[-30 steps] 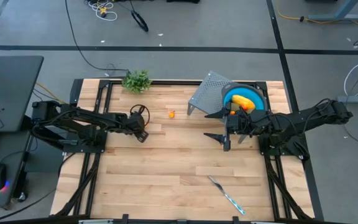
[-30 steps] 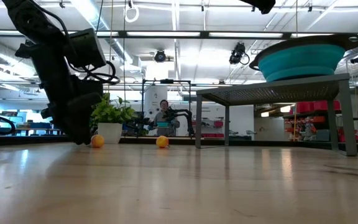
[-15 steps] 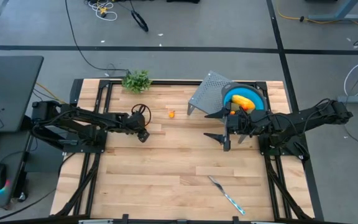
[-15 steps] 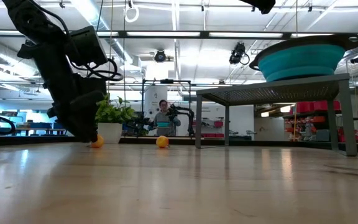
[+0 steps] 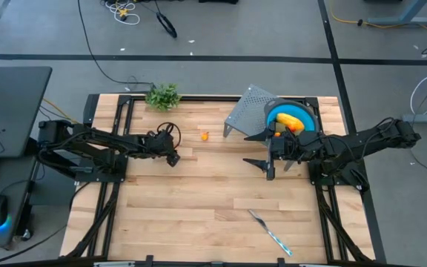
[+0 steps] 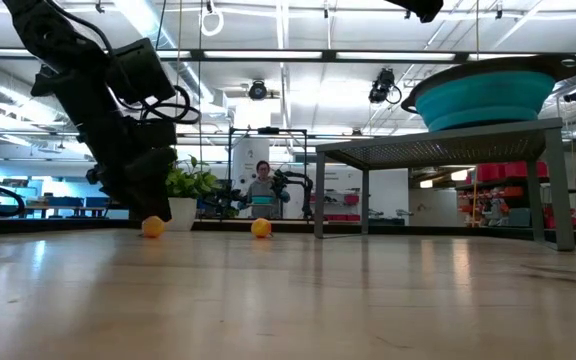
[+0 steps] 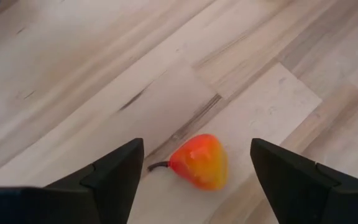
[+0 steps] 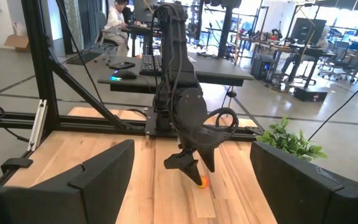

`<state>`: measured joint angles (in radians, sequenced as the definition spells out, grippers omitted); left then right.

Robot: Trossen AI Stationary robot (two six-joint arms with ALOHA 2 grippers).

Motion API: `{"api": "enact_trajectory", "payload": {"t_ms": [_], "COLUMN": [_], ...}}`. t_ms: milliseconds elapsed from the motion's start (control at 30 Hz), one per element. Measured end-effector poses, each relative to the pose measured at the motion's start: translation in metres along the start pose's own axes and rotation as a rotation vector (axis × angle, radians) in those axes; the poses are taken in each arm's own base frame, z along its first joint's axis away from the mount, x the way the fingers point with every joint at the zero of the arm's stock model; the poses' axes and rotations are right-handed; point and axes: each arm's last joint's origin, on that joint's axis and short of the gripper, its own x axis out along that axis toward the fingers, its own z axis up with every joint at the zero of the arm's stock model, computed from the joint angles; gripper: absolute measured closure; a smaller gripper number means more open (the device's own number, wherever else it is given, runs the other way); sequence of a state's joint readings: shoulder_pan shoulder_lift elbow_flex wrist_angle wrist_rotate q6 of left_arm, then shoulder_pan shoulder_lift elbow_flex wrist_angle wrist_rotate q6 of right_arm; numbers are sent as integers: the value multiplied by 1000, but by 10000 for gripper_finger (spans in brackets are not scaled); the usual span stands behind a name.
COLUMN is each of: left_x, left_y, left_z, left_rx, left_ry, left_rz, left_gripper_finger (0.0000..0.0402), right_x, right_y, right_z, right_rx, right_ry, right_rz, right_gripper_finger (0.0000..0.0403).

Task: Pick & Place Fruit
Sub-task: Put the pear into the strainer bowl on the shelf

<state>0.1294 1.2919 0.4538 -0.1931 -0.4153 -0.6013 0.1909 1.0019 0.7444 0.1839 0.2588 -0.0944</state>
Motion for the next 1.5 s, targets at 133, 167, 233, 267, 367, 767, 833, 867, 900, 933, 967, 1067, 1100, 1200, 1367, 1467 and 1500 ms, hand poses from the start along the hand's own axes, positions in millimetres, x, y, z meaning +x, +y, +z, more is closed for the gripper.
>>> {"api": "enact_trajectory", "payload": {"t_ms": [133, 167, 233, 267, 367, 767, 833, 867, 900, 933, 967, 1067, 1100, 1200, 1367, 1467, 1500], "left_x": [4, 5, 8, 10, 12, 16, 16, 16, 16, 17, 17, 18, 19, 20, 20, 20, 20], "left_y": [-1, 0, 0, 0, 1, 1, 1, 1, 1, 1, 1, 1, 0, 0, 0, 0, 0], "left_z": [-2, -3, -4, -5, -5, -5, -5, -5, -5, -5, -5, -5, -6, -6, -5, -5, -5], "left_rx": [-26, -30, -34, -34, -30, -51, -52, -52, -52, -52, -51, -52, -52, -53, -54, -53, -53], "left_ry": [11, 22, 29, 34, 35, 47, 46, 46, 46, 46, 46, 49, 51, 49, 41, 36, 36], "left_rz": [12, 23, 34, 42, 58, 41, 42, 42, 42, 42, 45, 50, 50, 49, 56, 67, 68], "left_gripper_finger": [95, 95, 95, 95, 95, 95, 95, 95, 95, 95, 97, 109, 115, 136, 166, 180, 184], "right_x": [0, 0, 0, 0, 0, 0, 0, 0, 0, 0, 0, 0, 0, 0, 0, 0, 0], "right_y": [0, 0, 0, 0, 0, 0, 0, 0, 0, 0, 0, 0, 0, 0, 0, 0, 0], "right_z": [0, 0, 0, 0, 0, 0, 0, 0, 0, 0, 0, 0, 0, 0, 0, 0, 0], "right_rx": [0, 0, 0, 0, 0, 0, 0, 0, 0, 0, 0, 0, 0, 0, 0, 0, 0], "right_ry": [0, 0, 0, 0, 0, 0, 0, 0, 0, 0, 0, 0, 0, 0, 1, 0, 0], "right_rz": [0, 0, 0, 1, 0, 1, 0, 0, 0, 0, 0, 0, 0, 0, 0, 0, 0], "right_gripper_finger": [71, 71, 71, 71, 71, 71, 71, 71, 71, 71, 71, 71, 71, 71, 71, 71, 71]}}
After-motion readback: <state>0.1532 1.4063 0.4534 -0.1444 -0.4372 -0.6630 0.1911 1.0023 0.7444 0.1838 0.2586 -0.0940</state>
